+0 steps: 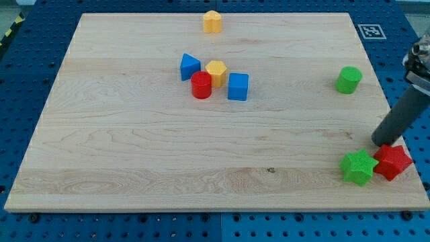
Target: Move the yellow hexagon to the top left of the green star
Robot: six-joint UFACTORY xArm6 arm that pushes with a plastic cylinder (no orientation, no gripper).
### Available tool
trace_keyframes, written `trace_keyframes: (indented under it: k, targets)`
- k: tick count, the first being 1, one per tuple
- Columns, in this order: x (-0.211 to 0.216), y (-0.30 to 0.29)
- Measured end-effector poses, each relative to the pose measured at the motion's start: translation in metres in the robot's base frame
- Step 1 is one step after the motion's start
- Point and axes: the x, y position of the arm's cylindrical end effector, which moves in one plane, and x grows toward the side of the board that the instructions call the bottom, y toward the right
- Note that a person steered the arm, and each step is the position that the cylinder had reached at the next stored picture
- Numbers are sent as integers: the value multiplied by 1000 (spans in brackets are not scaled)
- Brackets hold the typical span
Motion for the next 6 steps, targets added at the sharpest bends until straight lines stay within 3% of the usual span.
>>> trace_keyframes:
  k: [3,6]
  targets:
    - [-117,-112]
    - [-222,-309]
